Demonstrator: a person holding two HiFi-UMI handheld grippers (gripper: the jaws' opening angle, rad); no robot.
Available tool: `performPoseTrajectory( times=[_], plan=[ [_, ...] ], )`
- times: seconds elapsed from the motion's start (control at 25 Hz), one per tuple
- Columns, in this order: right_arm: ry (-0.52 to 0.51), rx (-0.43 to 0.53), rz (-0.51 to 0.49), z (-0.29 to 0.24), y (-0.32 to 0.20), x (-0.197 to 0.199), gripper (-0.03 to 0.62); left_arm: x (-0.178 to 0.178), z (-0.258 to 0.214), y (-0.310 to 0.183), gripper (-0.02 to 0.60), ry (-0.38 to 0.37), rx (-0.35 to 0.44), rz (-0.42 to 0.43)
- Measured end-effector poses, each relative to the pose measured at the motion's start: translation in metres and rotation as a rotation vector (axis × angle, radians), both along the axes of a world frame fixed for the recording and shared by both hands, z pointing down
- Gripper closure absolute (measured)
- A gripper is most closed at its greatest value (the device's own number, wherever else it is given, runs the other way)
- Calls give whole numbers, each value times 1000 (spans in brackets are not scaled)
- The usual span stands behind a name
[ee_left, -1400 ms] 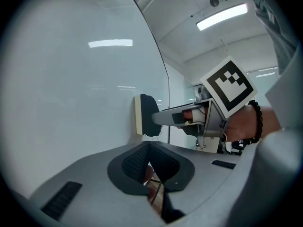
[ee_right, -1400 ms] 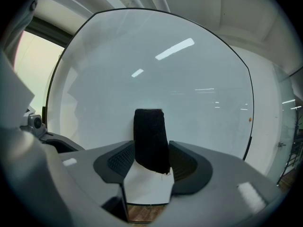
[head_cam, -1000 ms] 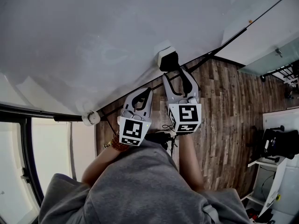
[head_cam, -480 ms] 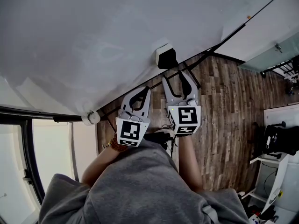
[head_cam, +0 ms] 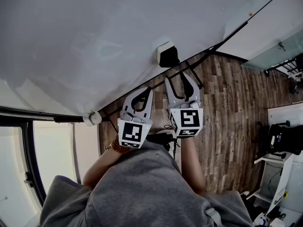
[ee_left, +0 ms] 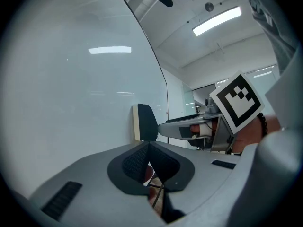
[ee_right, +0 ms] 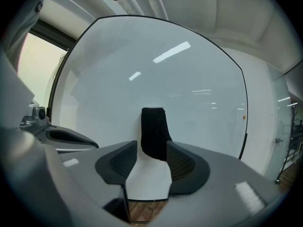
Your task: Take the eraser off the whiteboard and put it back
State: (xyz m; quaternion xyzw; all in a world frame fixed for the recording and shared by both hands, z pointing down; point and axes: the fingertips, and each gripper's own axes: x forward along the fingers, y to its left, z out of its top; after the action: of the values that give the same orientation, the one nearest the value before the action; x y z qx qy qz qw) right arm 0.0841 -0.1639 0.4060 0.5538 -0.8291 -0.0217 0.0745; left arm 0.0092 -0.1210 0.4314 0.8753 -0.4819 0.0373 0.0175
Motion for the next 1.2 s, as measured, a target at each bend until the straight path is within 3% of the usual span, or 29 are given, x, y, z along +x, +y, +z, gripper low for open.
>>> performPoseTrajectory(
  times=[1.2],
  plan=[
    [0,71,-37,-9,30,-19,566,-2,-3,13,575,10,17,-22]
  ],
)
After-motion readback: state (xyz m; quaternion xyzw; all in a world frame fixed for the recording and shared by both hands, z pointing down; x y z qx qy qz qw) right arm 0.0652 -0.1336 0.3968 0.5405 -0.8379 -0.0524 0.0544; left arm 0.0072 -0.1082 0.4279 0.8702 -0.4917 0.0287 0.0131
